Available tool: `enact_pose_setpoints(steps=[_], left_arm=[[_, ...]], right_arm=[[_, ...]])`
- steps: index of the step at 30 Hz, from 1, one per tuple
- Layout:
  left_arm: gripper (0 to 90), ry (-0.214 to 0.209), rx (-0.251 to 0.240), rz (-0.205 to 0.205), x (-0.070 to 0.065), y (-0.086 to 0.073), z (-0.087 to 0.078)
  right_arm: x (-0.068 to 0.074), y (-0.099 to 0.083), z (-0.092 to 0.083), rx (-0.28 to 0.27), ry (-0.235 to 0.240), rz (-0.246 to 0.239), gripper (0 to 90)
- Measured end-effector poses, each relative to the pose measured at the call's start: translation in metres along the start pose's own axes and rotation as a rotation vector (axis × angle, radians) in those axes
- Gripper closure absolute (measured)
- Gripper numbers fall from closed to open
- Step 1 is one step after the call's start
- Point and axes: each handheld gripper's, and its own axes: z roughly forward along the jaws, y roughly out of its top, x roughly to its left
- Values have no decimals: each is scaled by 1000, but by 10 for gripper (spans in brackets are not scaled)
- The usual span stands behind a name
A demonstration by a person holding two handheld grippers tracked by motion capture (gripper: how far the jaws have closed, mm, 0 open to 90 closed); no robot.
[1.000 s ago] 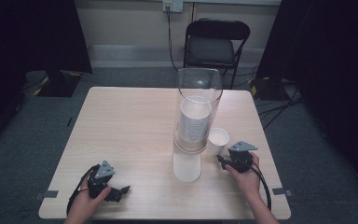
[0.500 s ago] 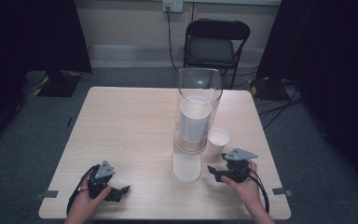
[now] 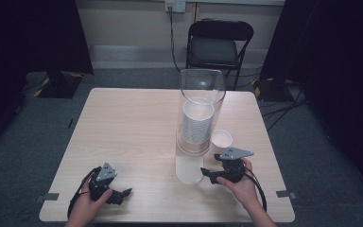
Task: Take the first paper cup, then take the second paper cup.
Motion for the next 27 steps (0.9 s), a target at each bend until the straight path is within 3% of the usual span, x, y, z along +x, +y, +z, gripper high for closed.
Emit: enact_pose_setpoints(steps=[11, 27], left_arm=[[0, 0, 2, 3, 0, 0, 0], [0, 0, 1, 1, 0, 0, 0]], right_arm=[[12, 18, 9, -41, 50, -15, 193], [20, 25, 15, -43, 65, -26, 191]])
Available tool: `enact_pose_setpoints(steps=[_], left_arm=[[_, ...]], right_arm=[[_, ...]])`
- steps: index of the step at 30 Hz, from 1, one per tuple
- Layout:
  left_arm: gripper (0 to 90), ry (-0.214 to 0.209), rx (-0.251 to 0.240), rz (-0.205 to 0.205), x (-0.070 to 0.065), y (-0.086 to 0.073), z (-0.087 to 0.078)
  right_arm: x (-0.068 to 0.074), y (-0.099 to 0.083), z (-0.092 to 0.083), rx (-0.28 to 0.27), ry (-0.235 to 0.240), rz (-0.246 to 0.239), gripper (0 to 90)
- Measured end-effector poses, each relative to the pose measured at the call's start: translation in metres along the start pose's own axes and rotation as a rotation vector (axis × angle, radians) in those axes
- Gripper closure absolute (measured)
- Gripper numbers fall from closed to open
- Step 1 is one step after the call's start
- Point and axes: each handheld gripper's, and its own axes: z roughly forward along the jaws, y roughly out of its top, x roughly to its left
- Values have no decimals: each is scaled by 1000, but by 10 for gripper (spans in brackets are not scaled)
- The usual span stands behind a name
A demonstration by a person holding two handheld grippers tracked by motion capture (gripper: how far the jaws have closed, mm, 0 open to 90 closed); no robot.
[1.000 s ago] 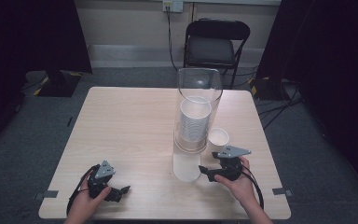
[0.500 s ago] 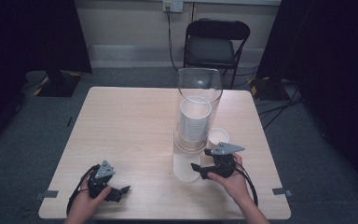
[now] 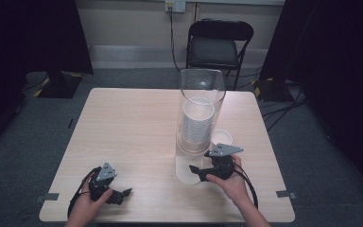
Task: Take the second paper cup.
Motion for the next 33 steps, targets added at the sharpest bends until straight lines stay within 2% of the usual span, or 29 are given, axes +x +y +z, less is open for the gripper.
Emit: enact_pose_setpoints(steps=[13, 16, 23, 28, 29, 30, 33], left_arm=[[0, 0, 0, 0, 0, 0, 0], [0, 0, 1, 2, 0, 0, 0], [0, 0, 1, 2, 0, 0, 0], [0, 0, -1, -2, 0, 0, 0], [0, 0, -1, -2, 0, 0, 0], [0, 0, -2, -2, 0, 0, 0], [0, 0, -2, -2, 0, 0, 0]], right_arm=[[1, 10, 4, -28, 21, 0, 195], [1, 14, 4, -58, 35, 16, 199], [1, 23, 0, -115, 26, 20, 206], [3, 29, -3, -149, 24, 11, 252], [2, 29, -3, -153, 28, 14, 278], [2, 28, -4, -154, 41, 8, 344], [3, 27, -5, -154, 28, -15, 356]])
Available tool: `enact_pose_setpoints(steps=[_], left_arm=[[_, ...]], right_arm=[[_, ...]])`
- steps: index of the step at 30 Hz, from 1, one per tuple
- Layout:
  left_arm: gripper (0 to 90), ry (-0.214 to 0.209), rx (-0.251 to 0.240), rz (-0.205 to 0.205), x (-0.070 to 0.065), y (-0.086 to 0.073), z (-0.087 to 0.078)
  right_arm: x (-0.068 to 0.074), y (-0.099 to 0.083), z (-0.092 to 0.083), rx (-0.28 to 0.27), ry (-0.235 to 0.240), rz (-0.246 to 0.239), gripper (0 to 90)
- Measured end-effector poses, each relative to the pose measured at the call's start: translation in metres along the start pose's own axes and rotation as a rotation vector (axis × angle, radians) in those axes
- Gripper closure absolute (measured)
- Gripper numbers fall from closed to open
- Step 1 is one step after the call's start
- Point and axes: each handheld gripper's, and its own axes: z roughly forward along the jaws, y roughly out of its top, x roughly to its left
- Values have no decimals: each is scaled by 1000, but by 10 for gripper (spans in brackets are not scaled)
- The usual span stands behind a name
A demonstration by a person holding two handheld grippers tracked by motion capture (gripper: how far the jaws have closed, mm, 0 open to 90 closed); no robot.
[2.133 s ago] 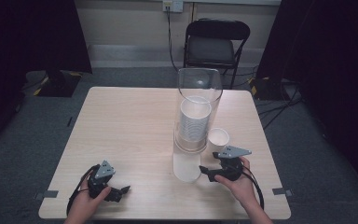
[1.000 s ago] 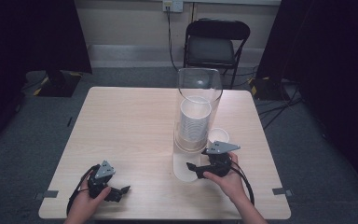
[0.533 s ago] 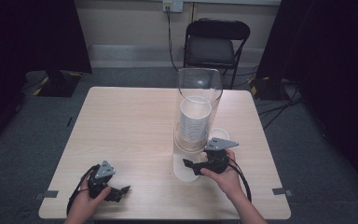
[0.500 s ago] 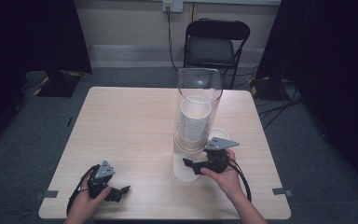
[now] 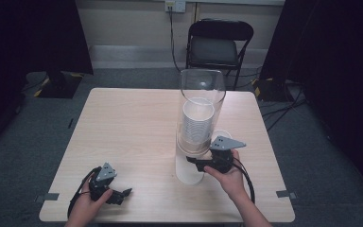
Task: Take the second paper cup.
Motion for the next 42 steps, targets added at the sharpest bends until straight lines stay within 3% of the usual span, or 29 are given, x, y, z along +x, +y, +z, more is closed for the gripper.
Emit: enact_pose_setpoints(steps=[6, 22, 24, 25, 26, 27, 28, 29, 30, 31, 33, 36, 42], left_arm=[[0, 0, 0, 0, 0, 0, 0], [0, 0, 0, 0, 0, 0, 0], [0, 0, 0, 1, 0, 0, 0], [0, 0, 0, 0, 0, 0, 0], [0, 0, 0, 0, 0, 0, 0], [0, 0, 1, 1, 0, 0, 0], [0, 0, 0, 0, 0, 0, 0], [0, 0, 0, 0, 0, 0, 0], [0, 0, 1, 0, 0, 0, 0], [0, 0, 0, 0, 0, 0, 0], [0, 0, 1, 1, 0, 0, 0], [0, 0, 0, 0, 0, 0, 0], [0, 0, 0, -1, 0, 0, 0]], right_arm=[[1, -11, 1, -66, -13, -7, 363], [0, -16, 5, -99, -8, -26, 368], [1, -16, 4, -84, -20, -33, 369], [0, -18, 8, -17, -37, -57, 373], [0, -18, 8, -17, -37, -57, 373], [-4, -46, 19, 98, -42, -36, 373], [-4, -46, 19, 98, -42, -36, 373], [-5, -60, 21, 101, -39, -13, 371], [-6, -66, 23, 137, -21, 9, 369], [-7, -55, 18, 102, -12, -4, 364], [-9, -45, 15, 103, -11, -21, 364], [-10, -47, 14, 132, -15, -38, 364], [-11, -65, 11, 198, -9, -24, 364]])
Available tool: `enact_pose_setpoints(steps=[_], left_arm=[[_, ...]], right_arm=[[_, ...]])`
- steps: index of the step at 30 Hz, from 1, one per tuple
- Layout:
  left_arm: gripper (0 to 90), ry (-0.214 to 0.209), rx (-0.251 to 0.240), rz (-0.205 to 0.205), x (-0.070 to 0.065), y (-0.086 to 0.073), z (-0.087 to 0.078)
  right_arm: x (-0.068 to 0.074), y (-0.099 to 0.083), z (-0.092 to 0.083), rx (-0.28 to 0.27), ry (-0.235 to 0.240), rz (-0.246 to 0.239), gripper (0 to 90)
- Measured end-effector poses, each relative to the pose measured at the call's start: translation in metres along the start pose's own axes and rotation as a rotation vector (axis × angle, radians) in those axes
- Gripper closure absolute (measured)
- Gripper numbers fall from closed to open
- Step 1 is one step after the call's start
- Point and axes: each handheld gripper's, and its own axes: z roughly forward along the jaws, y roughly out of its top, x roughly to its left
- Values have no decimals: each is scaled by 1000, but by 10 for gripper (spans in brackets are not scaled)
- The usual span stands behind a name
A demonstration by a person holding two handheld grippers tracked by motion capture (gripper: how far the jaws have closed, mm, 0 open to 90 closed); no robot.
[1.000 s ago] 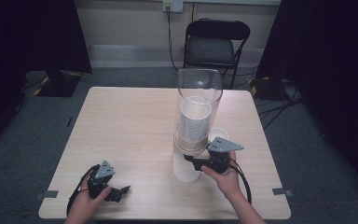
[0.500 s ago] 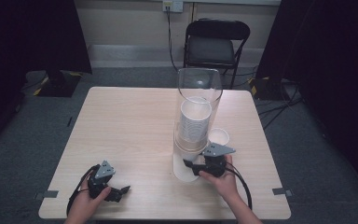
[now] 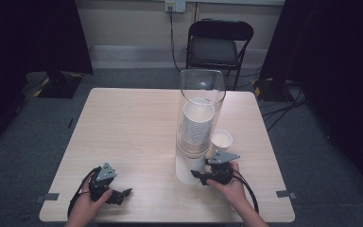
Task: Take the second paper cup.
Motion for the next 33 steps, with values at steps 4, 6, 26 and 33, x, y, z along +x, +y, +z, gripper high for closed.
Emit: enact_pose_setpoints(steps=[4, 6, 26, 33], left_arm=[[0, 0, 1, 1, 0, 0, 0], [0, 0, 1, 1, 0, 0, 0], [0, 0, 1, 1, 0, 0, 0], [0, 0, 1, 0, 0, 0, 0]], right_arm=[[-4, -1, -10, -4, -8, -4, 364], [-6, -4, -14, 7, -15, -5, 364], [-19, -33, -34, 82, -41, 3, 362], [-23, -38, -35, 107, -54, 8, 360]])
